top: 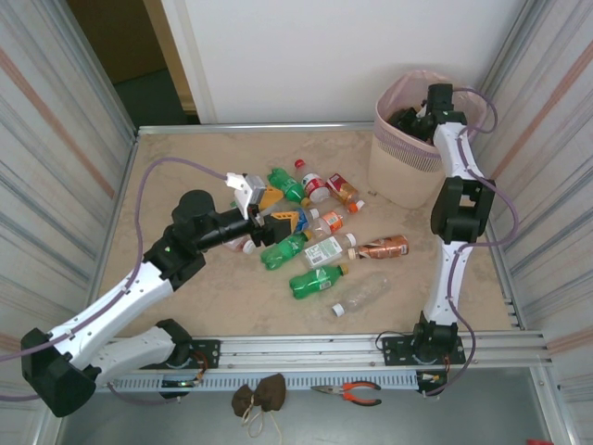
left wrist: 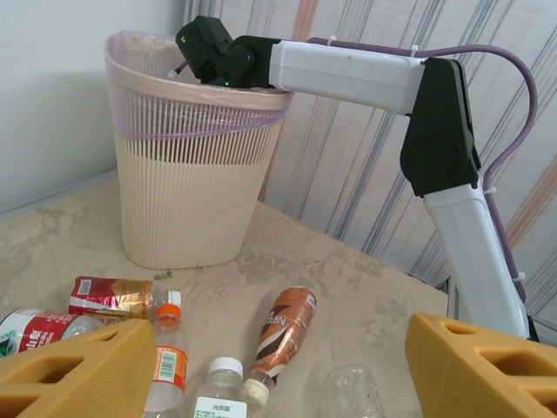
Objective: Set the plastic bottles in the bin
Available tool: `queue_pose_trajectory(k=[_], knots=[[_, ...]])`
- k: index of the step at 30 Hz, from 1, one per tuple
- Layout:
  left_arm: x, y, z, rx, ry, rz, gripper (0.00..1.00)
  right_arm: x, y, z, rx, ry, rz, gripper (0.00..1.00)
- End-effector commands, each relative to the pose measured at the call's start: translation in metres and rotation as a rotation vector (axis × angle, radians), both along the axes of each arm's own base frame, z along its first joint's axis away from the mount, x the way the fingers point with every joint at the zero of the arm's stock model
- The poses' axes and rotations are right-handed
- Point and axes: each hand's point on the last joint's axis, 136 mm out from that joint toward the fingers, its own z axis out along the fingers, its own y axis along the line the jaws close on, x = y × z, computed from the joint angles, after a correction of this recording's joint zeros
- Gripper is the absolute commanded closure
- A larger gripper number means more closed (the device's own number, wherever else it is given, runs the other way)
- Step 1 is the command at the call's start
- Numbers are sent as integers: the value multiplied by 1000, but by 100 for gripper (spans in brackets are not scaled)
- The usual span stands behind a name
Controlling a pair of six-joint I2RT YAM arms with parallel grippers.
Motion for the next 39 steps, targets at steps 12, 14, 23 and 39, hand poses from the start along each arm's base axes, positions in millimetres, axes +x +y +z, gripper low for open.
queue_pose_trajectory(k=[12,14,23,39], knots=[[4,7,-4,2,28,33,25,20,15,-20,77,21,43,30],[3,9,-5,2,28,36,25,25,22,-15,105,-9,62,29],[2,14,-5,-4,27,54,24,42,32,12,138,-109,76,25],[15,33,-18,70,83,188,24,-1,18,106,-7,-192,67,13]])
